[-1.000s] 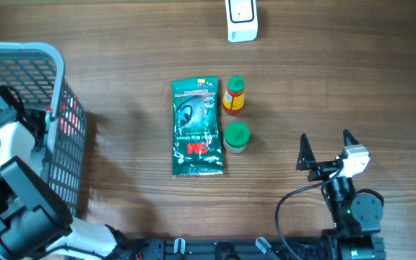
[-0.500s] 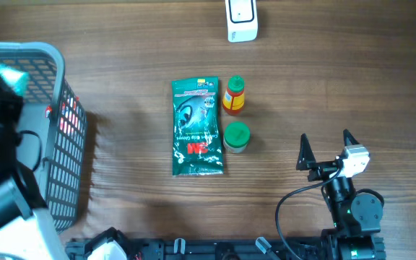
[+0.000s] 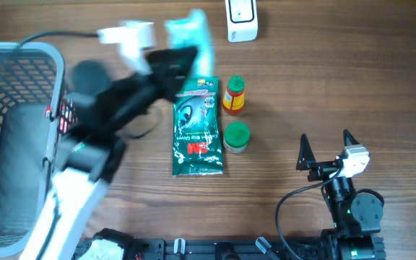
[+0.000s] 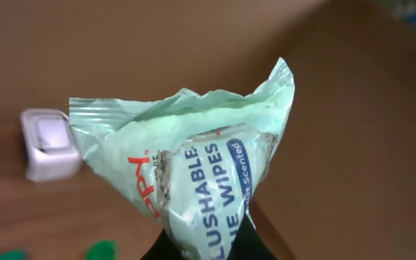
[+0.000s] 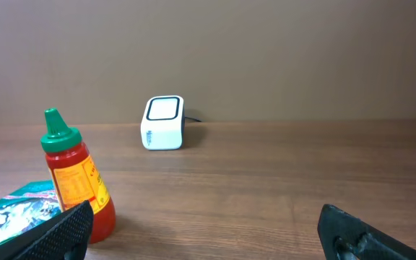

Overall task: Scan the item barcode
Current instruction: 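Carry the wipes packet out and drop it right of the jar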

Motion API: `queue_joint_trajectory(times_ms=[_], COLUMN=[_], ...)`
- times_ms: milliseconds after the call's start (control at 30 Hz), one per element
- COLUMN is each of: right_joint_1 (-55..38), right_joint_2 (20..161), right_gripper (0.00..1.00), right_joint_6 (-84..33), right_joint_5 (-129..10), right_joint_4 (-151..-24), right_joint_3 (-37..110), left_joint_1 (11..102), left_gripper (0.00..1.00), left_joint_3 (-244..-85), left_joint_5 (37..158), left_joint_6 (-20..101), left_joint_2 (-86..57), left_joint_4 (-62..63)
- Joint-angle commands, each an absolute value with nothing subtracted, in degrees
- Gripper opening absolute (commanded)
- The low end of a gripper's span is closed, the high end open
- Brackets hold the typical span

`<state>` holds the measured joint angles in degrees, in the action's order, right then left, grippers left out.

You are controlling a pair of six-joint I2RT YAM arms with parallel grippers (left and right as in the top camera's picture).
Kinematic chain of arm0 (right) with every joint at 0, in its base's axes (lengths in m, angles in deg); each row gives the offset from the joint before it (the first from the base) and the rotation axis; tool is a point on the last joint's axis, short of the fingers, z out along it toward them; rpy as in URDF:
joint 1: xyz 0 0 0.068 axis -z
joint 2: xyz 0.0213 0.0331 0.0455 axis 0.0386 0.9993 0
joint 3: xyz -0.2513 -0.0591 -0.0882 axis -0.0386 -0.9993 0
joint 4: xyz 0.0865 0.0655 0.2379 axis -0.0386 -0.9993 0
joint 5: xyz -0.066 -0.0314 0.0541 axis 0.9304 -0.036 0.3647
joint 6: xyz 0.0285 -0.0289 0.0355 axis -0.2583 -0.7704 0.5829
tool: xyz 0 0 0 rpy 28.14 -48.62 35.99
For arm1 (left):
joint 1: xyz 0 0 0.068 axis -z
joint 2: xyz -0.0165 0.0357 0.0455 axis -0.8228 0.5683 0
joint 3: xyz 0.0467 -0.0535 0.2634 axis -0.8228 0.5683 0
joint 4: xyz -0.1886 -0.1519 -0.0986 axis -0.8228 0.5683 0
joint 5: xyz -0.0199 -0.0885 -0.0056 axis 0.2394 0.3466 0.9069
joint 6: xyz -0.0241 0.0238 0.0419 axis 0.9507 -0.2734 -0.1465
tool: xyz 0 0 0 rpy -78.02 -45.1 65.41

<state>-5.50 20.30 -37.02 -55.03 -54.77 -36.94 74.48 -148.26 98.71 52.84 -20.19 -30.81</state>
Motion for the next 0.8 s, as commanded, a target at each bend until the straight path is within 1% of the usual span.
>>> queue_joint_trajectory(times_ms=[0, 100, 200, 300, 433, 600, 667, 700, 767], right_joint_1=[-5.74, -5.74, -5.74, -5.74, -5.74, -5.74, -5.74, -5.74, -5.74], right_joint_2=[20.33, 20.33, 20.33, 20.33, 20.33, 20.33, 20.33, 20.33, 20.33], right_gripper=[1.00, 1.00, 1.00, 1.00, 1.00, 1.00, 1.00, 1.00, 1.00], right_joint_6=[-37.65, -37.63, -37.63, -37.63, -37.65, -37.63, -37.63, -37.63, -37.63], right_joint_5=[-54.47, -54.47, -54.47, -54.47, -54.47, -54.47, -54.47, -54.47, -54.47], right_joint_4=[-54.57, -54.57, -54.57, -54.57, -54.57, -54.57, -54.57, -54.57, -54.57], right_joint_3=[-37.00, -37.00, -37.00, -37.00, -37.00, -37.00, -37.00, -37.00, -37.00], left_joint_1=[84.03, 91.35, 94.90, 98.61, 103.53, 105.52, 105.52, 105.50, 105.52], left_gripper=[0.04, 0.04, 0.04, 0.04, 0.04, 0.04, 0.10, 0.19, 0.31], left_joint_3=[-148.59, -148.59, -148.59, -148.59, -148.59, -148.59, -148.59, -148.59, -148.66], left_joint_5=[96.79, 96.74, 96.77, 95.98, 82.86, 81.01, 80.02, 80.02, 80.05], left_joint_6=[50.93, 50.69, 50.83, 50.93, 50.93, 51.20, 51.24, 51.37, 51.42], left_joint_2=[-9.35, 0.11, 5.12, 8.00, 12.09, 20.07, 21.53, 21.62, 21.38], left_joint_4=[-35.77, -39.75, -42.22, -42.00, -38.17, -37.93, -37.45, -37.23, -37.12])
